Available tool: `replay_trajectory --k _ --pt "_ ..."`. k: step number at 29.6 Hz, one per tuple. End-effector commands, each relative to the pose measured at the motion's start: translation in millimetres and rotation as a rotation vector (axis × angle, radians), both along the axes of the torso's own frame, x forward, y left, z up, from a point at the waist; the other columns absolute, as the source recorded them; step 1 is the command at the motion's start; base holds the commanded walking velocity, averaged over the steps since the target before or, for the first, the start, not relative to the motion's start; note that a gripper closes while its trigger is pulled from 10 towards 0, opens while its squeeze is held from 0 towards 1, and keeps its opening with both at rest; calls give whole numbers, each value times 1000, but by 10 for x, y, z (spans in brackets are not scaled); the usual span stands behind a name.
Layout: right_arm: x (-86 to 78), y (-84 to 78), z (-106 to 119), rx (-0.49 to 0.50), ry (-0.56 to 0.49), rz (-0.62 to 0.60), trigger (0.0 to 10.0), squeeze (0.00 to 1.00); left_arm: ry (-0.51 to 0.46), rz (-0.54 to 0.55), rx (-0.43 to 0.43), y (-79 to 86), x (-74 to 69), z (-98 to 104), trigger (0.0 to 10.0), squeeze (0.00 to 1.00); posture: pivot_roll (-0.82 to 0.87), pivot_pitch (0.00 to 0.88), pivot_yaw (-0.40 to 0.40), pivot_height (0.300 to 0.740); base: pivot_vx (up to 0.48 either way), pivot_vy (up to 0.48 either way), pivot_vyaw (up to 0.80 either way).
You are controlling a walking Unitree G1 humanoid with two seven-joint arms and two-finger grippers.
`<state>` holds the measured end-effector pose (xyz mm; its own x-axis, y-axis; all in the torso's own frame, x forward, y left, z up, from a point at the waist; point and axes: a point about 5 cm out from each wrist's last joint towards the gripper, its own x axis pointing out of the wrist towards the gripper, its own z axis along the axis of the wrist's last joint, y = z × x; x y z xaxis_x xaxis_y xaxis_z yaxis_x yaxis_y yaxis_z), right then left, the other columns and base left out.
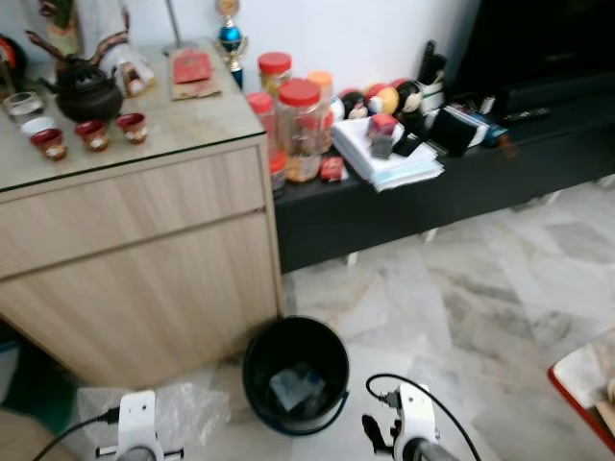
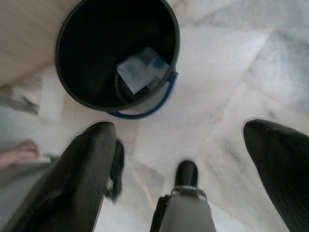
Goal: Picking trash to rubbish bin
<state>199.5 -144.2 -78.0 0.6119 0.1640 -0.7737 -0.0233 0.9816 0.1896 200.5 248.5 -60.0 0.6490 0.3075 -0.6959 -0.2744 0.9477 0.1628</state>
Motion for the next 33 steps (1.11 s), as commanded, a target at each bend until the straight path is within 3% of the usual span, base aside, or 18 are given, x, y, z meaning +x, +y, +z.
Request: replay_trajectory --k 1,14,18,23,27,33 --pt "13 62 6 12 -4 1 10000 0 31 6 15 66 -83 -28 10000 0 158 108 -4 728 319 0 0" --pt "20 58 11 7 -8 20 10000 0 32 -14 4 41 -76 -33 10000 0 161 89 -3 728 315 0 0" --pt "24 56 13 6 -9 22 10000 0 28 -65 -23 -43 -27 -33 10000 0 157 84 -1 728 315 0 0" --pt "54 70 30 9 -18 32 10000 0 -33 -157 -60 -207 158 39 10000 0 159 85 -4 728 241 0 0" --pt "116 116 66 15 -34 56 10000 0 -18 -297 -79 -376 272 67 10000 0 158 90 -4 728 0 0 0" --pt "327 335 223 118 -102 196 10000 0 -134 -422 -121 -643 589 265 10000 0 148 101 -8 728 0 0 0"
